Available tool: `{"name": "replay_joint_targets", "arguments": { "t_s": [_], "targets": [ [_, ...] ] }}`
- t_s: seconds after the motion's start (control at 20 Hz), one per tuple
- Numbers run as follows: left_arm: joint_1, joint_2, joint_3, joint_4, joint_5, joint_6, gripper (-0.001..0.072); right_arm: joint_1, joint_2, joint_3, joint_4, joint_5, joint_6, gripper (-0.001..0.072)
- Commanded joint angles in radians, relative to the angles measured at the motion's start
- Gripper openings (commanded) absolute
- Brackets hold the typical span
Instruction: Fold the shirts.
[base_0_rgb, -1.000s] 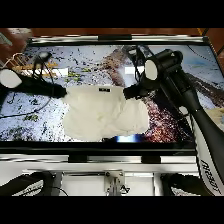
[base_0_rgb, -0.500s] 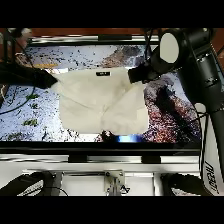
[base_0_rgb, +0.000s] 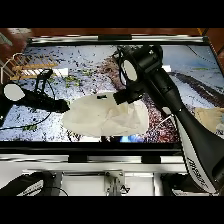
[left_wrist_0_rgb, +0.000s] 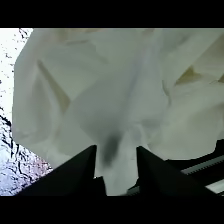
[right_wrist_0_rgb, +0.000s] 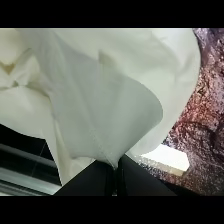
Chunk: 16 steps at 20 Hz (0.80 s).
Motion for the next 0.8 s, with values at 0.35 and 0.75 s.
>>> {"name": "replay_joint_targets", "arguments": {
  "t_s": [0.35, 0.75],
  "targets": [
    [0.478, -0.029, 0.236, 0.000, 0.083, -0.001, 0.0551, 0.006, -0.007, -0.023, 0.078, -0.014, 0.002, 0.0082],
    [0.711, -0.313, 0.525, 0.056, 0.050, 0.105, 0.0551, 0.006, -0.008, -0.023, 0.078, -0.039, 0.002, 0.0082]
  ]
}}
